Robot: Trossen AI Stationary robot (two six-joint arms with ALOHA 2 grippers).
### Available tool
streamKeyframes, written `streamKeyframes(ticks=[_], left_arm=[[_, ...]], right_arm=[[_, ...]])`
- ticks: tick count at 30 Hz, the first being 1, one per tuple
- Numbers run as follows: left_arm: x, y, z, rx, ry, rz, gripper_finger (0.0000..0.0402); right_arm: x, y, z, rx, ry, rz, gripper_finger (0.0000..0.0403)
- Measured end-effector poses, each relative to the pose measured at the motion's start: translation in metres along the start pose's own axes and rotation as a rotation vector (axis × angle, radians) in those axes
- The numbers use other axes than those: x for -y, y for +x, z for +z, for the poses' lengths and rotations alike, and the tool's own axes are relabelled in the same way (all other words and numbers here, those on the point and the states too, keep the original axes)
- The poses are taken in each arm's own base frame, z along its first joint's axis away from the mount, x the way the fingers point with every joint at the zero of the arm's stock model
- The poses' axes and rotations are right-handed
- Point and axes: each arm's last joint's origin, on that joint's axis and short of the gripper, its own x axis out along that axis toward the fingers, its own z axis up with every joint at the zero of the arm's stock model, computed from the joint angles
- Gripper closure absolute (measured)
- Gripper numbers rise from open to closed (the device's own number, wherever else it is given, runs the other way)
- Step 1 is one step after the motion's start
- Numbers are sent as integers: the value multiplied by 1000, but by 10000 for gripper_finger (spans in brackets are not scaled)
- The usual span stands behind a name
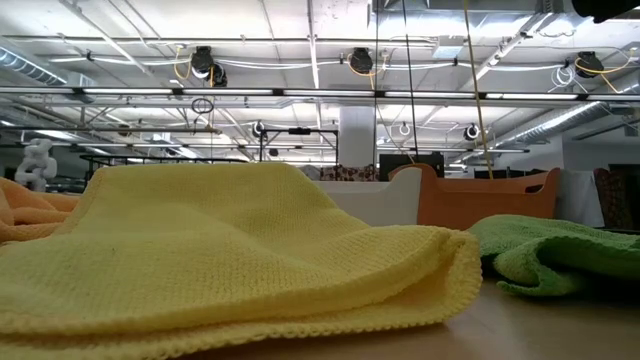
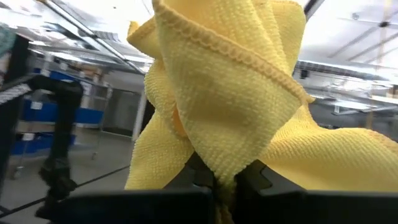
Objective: Sort microfiber towel by color & place in baskets
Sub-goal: Put the top yellow microfiber towel into the white bin
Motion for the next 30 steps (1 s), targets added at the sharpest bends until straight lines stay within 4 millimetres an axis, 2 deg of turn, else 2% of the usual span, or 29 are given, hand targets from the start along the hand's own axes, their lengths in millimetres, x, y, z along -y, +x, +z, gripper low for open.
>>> streamKeyframes(ticks=[12,16,24,27,30], left_arm=[[-2,1,-1,-16,-5,17,12],[0,1,-3,-31,-93,-52,12],[4,1,-9,-81,-104,-132,13],[5,0,-9,-77,-105,-155,24],[5,0,-9,-75,-105,-154,52]], right_arm=[[-1,0,-5,-56,13,-8,391],[-1,0,-5,-56,12,-8,391],[-1,0,-5,-59,10,-11,391],[-1,0,-6,-65,2,-22,391],[1,0,-7,-92,-5,-64,391]])
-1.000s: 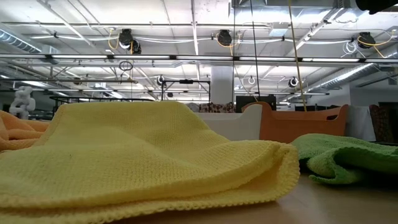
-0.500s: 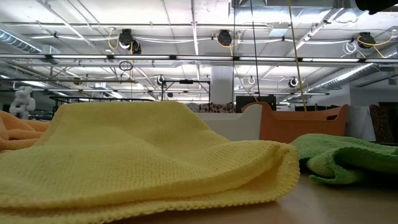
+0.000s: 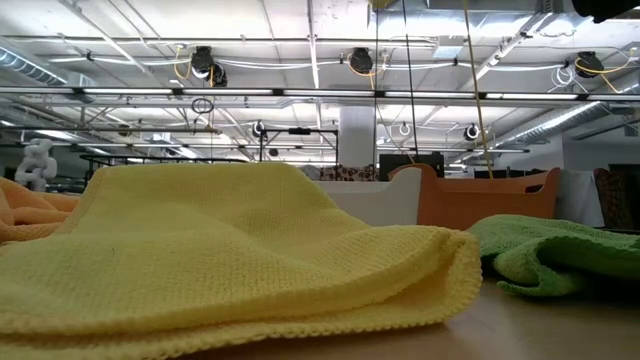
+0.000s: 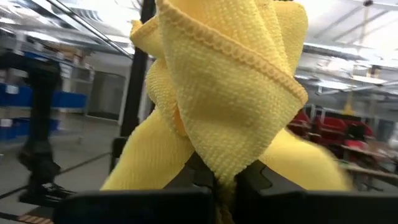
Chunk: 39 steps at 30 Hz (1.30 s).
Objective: Sort microfiber towel by color & place in baskets
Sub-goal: Put the top yellow microfiber towel into the white bin
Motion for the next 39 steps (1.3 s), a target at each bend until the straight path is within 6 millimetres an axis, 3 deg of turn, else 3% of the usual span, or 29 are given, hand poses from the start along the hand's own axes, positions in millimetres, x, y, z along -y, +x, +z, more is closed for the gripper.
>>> streamKeyframes(ticks=[5,14,18,23,33,39], left_arm=[[-3,1,-5,-45,-10,-1,123],[-10,2,-9,-80,-40,42,290],[-10,2,-9,-79,-109,55,320],[1,0,-7,-79,-112,31,276],[16,-4,-4,-76,-140,24,103],[16,-7,-6,-117,-102,203,63]], right_arm=[[2,1,-3,-26,1,-18,391],[2,1,-4,-35,0,-16,391],[2,1,-4,-37,-3,-16,391],[1,1,-5,-46,-8,-12,391],[2,0,-9,-104,-23,-71,391],[4,0,-10,-127,-31,-135,391]])
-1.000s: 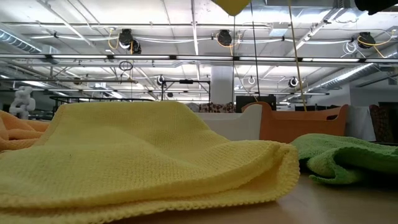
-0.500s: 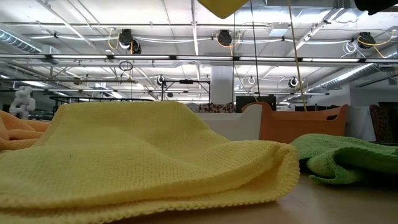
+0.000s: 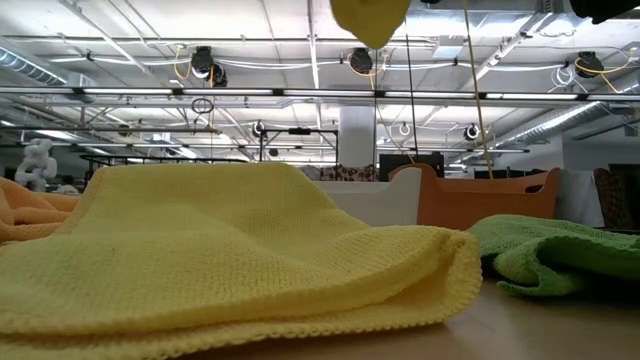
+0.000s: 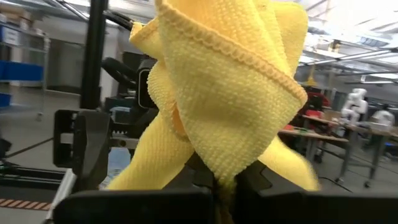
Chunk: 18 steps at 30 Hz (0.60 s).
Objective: Sort microfiber towel by color & place in baskets
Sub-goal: Put the top yellow microfiber towel into the white bin
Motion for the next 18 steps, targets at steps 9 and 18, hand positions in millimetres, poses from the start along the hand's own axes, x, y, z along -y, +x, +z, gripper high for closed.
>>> streamKeyframes(ticks=[9,18], left_arm=[[-17,10,1,26,-42,-52,61],[-39,19,-3,-11,-38,-6,96]], right_arm=[[1,0,0,-8,3,-22,391],[1,0,-1,-13,18,-19,391]])
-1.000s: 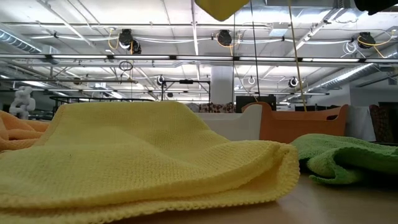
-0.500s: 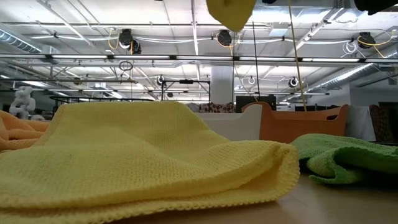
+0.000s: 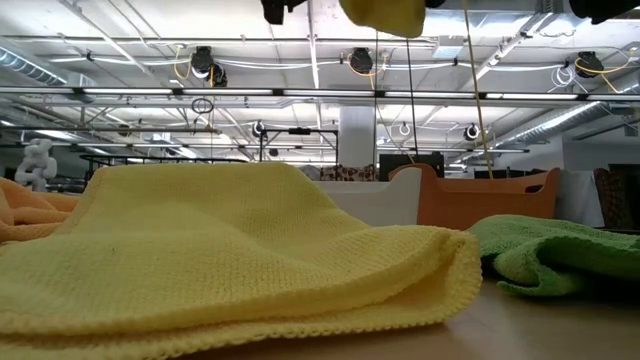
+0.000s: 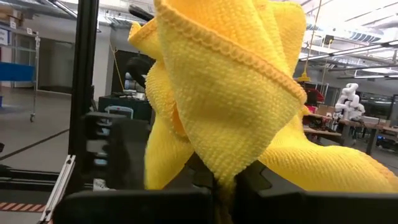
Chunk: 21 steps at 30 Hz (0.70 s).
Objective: Sort microfiber towel by color & place in baskets
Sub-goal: Put the top yellow microfiber towel into the white bin
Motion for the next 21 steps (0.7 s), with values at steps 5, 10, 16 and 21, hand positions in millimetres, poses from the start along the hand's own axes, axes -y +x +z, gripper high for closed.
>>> streamKeyframes(ticks=[5,10,16,21], left_arm=[[-6,2,-5,-45,72,12,213],[-6,2,-6,-63,102,11,372],[-3,0,-6,-69,141,-59,380],[-1,-1,-4,-60,157,-160,389]], right_arm=[[-1,0,-2,-23,21,9,384],[-7,-4,-3,-50,119,32,346],[-14,-17,2,-171,196,37,255],[-23,-27,4,-212,216,36,171]])
